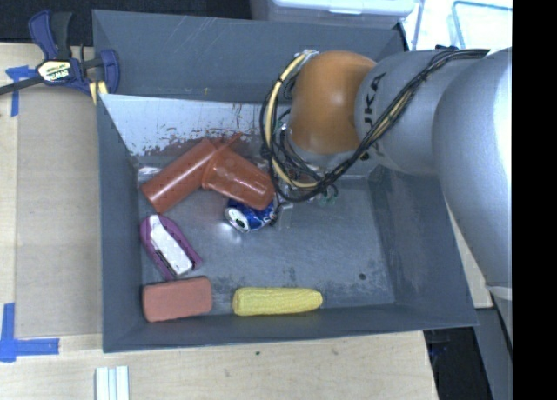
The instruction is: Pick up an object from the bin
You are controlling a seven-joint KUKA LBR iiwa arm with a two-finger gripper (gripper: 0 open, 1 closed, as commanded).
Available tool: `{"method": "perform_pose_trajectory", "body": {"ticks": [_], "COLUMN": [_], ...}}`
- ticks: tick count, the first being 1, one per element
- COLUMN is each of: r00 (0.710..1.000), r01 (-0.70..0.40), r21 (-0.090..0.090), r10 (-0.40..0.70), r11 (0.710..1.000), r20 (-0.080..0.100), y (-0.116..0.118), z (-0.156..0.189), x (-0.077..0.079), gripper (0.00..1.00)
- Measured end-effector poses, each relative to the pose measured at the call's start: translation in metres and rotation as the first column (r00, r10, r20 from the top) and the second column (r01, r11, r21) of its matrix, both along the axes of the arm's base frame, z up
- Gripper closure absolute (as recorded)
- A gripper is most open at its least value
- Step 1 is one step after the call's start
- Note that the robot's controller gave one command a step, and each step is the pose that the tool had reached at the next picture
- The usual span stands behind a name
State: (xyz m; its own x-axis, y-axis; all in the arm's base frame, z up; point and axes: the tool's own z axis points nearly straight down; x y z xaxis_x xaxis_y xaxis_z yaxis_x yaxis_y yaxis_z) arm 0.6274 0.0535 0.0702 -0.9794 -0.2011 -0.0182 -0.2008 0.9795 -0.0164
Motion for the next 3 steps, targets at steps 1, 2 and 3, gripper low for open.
{"method": "perform_pose_trajectory", "body": {"ticks": [1,2,3], "r00": [1.0,1.0,1.0], "r01": [0.0,-0.009,-0.001], "r21": [0.0,0.001,0.0], "r10": [0.0,0.009,0.001], "r11": [1.0,1.0,1.0], "r20": [0.0,0.001,0.002], "y": [0.0,0.017,0.014], "z": [0.0,0.0,0.0], "x": [0.0,-0.013,-0.012], "gripper": [1.0,1.0,1.0]}}
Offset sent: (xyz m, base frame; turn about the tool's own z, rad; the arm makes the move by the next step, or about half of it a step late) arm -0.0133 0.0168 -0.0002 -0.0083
